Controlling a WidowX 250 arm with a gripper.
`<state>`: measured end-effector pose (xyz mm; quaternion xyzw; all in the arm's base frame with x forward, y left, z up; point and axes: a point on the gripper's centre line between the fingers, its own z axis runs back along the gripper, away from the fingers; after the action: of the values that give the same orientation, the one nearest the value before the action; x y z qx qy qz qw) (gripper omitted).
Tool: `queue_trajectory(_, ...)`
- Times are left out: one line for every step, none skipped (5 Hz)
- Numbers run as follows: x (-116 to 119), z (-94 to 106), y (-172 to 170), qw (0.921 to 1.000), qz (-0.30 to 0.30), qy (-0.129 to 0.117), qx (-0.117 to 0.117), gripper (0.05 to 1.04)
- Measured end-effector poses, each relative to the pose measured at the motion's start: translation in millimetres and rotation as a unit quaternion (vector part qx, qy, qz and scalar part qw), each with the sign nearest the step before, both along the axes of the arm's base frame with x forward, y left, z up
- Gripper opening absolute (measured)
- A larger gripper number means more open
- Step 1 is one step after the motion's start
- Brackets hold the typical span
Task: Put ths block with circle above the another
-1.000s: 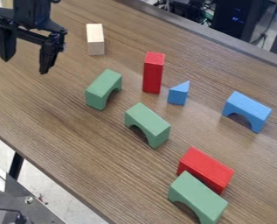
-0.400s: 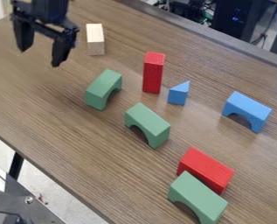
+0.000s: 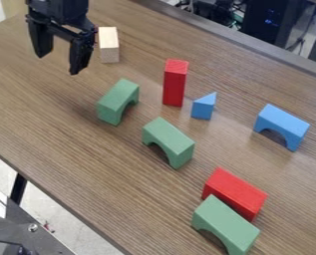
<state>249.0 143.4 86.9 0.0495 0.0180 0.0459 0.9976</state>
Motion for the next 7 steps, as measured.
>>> queue_trajectory(4,-4.4,-6,0.9998,-0.012,-0.012,-0.007,0.999)
queue_trajectory(13,-6.8,-19,0.9995,-0.023,-0.024,-0.005,0.999)
queue_trajectory(22,-12.7,-31,0.9988,-0.044,-0.020,0.010,0.999)
queue_trajectory(26,-25.0,-39,0.9980,-0.061,-0.005,0.014,0.999)
queue_trajectory(29,-29.3,-42,0.9981,-0.060,-0.008,0.008,0.999)
queue_trajectory(34,-34.2,-48,0.9980,-0.063,-0.011,0.008,0.999)
queue_trajectory(37,-34.5,-52,0.9983,-0.053,-0.023,0.001,0.999)
